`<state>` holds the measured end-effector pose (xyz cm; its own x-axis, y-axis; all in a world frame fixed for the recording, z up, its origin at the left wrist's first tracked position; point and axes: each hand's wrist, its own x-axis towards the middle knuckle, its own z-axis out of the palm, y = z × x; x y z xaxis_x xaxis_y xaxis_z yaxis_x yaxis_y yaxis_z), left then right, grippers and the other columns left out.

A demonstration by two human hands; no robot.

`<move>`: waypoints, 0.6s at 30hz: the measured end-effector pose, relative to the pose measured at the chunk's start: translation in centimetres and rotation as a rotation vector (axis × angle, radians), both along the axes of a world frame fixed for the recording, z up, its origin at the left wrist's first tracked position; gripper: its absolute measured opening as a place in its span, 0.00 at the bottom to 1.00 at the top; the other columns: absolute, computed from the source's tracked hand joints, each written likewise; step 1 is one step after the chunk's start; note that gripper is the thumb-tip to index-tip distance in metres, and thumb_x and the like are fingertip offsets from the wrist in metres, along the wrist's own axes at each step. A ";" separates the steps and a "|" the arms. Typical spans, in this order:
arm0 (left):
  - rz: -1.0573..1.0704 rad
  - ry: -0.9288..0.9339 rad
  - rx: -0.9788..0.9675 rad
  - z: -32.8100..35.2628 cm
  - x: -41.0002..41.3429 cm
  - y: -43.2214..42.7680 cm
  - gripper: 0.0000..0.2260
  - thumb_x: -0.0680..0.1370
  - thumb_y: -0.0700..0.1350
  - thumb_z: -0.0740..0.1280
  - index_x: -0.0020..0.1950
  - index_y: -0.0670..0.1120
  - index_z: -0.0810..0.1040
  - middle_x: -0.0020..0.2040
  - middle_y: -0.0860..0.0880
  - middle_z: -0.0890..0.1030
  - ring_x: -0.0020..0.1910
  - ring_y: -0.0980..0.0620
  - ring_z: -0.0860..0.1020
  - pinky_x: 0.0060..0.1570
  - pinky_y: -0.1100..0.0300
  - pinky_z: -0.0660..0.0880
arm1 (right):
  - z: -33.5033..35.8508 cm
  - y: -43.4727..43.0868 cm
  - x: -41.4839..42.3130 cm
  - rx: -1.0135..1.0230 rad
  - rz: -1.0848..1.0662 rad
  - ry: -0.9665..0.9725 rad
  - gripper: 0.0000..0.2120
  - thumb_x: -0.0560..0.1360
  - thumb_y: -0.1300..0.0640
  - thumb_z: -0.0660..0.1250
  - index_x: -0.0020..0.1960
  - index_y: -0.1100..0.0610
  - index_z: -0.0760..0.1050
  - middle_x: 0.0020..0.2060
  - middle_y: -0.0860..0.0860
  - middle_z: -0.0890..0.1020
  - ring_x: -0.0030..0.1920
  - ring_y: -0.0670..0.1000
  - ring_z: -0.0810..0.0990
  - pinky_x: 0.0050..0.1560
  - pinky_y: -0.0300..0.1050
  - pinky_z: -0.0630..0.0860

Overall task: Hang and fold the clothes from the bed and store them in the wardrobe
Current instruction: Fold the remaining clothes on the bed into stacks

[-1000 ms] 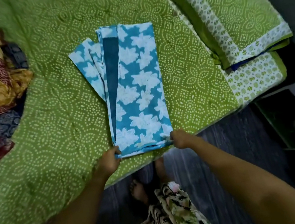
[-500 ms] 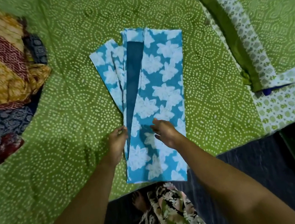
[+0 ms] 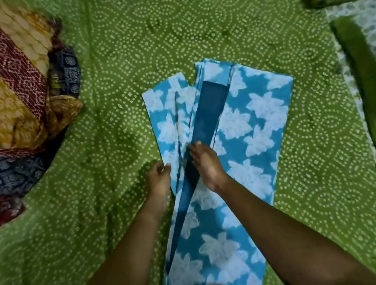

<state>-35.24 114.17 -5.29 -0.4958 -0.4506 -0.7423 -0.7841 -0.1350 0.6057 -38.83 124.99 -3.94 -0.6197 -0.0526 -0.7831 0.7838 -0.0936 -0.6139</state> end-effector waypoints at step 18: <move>0.067 0.126 0.266 -1.9 -7.0 0.4 0.07 0.73 0.36 0.70 0.50 0.38 0.79 0.44 0.44 0.82 0.43 0.48 0.82 0.41 0.61 0.79 | -4.3 0.1 -1.4 -0.049 -0.027 -0.001 0.20 0.82 0.51 0.53 0.67 0.59 0.70 0.63 0.49 0.75 0.62 0.47 0.74 0.67 0.43 0.67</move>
